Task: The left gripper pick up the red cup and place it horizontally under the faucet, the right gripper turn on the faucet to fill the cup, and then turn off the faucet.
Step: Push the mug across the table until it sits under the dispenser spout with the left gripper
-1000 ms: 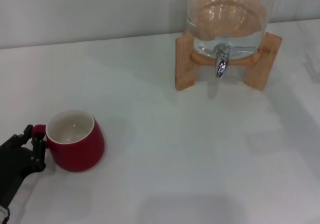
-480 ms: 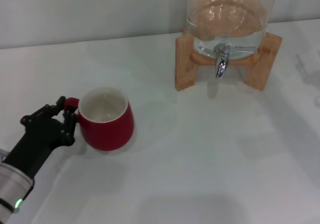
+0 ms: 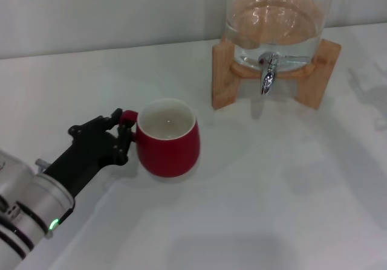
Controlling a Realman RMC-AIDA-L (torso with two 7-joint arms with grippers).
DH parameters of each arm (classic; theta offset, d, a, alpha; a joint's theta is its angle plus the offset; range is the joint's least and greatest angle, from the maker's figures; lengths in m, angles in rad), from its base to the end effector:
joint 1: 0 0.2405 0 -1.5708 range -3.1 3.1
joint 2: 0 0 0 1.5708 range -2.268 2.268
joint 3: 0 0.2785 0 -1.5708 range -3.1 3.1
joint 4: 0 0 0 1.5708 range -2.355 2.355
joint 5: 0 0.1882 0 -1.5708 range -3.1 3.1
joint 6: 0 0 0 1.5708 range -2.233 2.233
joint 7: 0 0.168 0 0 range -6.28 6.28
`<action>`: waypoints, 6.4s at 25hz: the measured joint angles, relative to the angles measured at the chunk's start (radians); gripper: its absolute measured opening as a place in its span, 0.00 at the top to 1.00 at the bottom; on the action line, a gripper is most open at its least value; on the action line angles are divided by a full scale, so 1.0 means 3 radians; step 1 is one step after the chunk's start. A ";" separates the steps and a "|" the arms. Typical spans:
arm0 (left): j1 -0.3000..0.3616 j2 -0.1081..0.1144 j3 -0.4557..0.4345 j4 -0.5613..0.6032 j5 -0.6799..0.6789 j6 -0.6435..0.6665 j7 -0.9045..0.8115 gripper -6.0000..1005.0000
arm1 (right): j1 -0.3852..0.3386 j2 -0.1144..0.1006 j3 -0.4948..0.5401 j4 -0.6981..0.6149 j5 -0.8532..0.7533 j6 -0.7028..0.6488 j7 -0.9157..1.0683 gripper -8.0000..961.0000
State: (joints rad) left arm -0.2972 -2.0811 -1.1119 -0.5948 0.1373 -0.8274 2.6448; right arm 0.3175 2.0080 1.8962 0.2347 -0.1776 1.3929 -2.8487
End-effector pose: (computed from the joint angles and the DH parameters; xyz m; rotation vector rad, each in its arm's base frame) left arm -0.2518 0.3230 -0.1020 -2.1771 -0.5367 -0.7842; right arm 0.3406 0.3302 0.0843 -1.4355 0.2791 0.8134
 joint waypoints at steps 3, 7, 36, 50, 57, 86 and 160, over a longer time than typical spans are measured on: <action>-0.0067 0.0006 -0.0001 -0.0077 0.0126 0.0146 -0.0174 0.82 | -0.0001 0.0000 0.0012 0.0003 0.0004 0.0000 0.0001 0.37; -0.0184 0.0010 -0.0005 -0.0194 0.0348 0.0401 -0.0448 0.82 | -0.0009 0.0000 0.0017 0.0012 0.0008 0.0024 0.0001 0.37; -0.1203 0.0034 -0.0093 -0.0351 0.2440 0.1336 -0.2642 0.82 | 0.0022 -0.0002 0.0020 0.0033 0.0008 0.0164 -0.0012 0.37; -0.1324 0.0019 -0.0086 -0.0296 0.2713 0.1254 -0.2861 0.82 | 0.0058 -0.0010 0.0016 0.0036 -0.0014 0.0164 -0.0024 0.37; -0.1464 0.0007 -0.0088 -0.0140 0.2714 0.1271 -0.2918 0.82 | 0.0060 -0.0010 0.0000 0.0036 -0.0016 0.0166 -0.0020 0.37; -0.1633 -0.0010 -0.0057 0.0020 0.2715 0.1262 -0.3149 0.83 | 0.0065 0.0000 -0.0059 0.0028 -0.0022 0.0230 0.0001 0.37; -0.0696 0.0014 -0.0168 -0.0596 0.3187 0.0849 -0.3305 0.54 | 0.0043 -0.0011 -0.0173 0.0005 -0.0027 0.0098 -0.0033 0.37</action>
State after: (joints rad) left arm -0.5059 -2.0769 -1.1624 -0.7736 1.0934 -0.5728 1.6534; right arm 0.3306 2.0048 1.8442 0.2361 -0.1856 1.4224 -2.8587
